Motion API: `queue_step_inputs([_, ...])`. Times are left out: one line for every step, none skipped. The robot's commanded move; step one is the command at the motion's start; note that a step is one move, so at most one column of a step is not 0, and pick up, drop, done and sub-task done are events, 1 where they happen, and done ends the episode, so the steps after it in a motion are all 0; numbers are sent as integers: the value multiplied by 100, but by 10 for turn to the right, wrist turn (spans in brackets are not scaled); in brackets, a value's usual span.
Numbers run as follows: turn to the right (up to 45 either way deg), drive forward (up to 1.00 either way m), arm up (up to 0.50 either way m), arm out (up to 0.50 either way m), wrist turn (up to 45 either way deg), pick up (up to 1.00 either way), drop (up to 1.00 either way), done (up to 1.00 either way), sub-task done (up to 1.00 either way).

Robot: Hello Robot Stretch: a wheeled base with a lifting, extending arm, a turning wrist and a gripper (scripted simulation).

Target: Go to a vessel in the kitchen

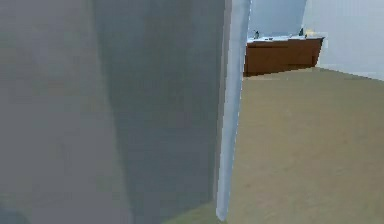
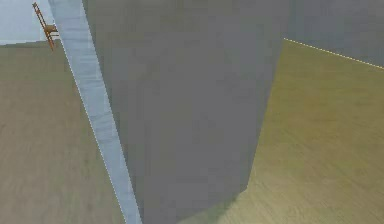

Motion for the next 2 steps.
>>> queue_step_inputs([90, 0, 0, 0, 0, 0, 0, 0, 0])
queue_step_inputs([0, 10, 0, 0, 0, 0, 0, 0, 0])
